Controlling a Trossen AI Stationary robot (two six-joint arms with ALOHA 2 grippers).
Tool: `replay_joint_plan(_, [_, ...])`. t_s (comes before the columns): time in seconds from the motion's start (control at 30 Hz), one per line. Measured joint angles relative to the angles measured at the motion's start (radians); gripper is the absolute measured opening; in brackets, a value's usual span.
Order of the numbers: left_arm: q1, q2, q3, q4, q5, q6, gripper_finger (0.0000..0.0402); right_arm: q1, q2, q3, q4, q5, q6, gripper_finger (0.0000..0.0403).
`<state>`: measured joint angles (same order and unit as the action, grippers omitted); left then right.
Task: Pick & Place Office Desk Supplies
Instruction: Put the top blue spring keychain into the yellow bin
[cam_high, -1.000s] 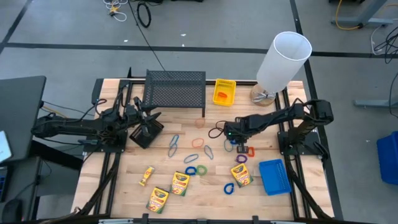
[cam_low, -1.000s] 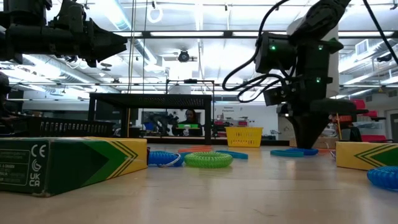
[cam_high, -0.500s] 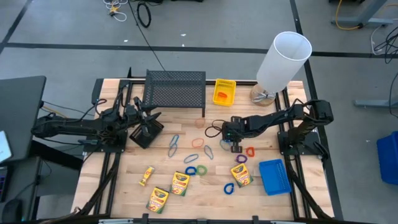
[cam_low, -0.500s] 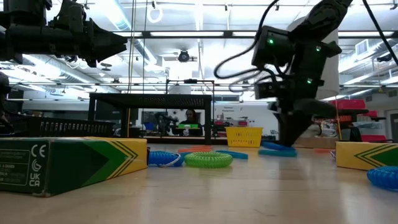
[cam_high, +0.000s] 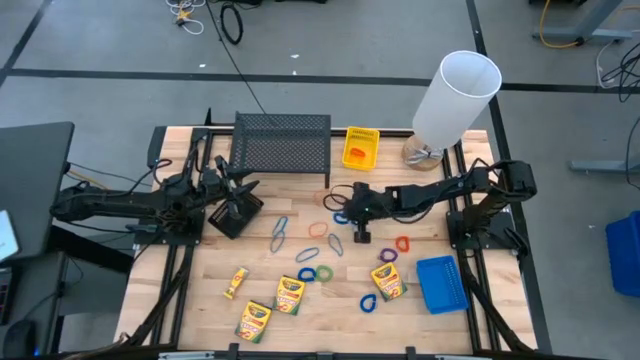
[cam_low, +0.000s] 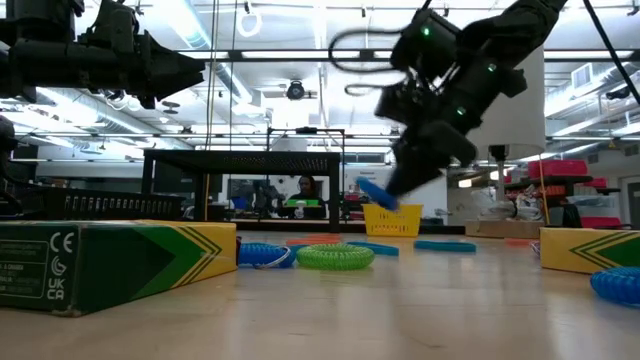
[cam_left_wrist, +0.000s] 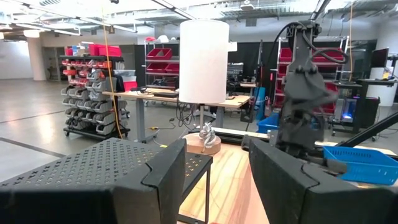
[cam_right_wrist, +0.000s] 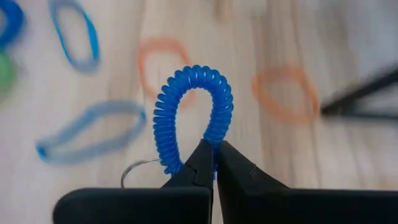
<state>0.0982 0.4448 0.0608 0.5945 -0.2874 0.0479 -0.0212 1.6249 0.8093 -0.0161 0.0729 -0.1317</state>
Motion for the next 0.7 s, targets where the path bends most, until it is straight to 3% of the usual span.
replay_joint_plan(0.2, [0.000, 0.000, 0.000, 0.000, 0.000, -0.004, 0.0181, -0.013, -0.001, 0.001, 0.220, -0.103, -0.050, 0.0004])
replay_joint_plan(0.5, [0.000, 0.000, 0.000, -0.006, 0.001, -0.006, 0.0181, -0.091, -0.002, 0.001, 0.505, -0.452, -0.064, 0.0004])
replay_joint_plan(0.6, [0.000, 0.000, 0.000, -0.010, 0.001, -0.006, 0.0181, -0.129, -0.003, 0.001, 0.568, -0.457, -0.060, 0.0003])
replay_joint_plan(0.7, [0.000, 0.000, 0.000, -0.010, 0.001, -0.007, 0.0181, -0.166, -0.003, 0.001, 0.589, -0.389, -0.057, 0.0001])
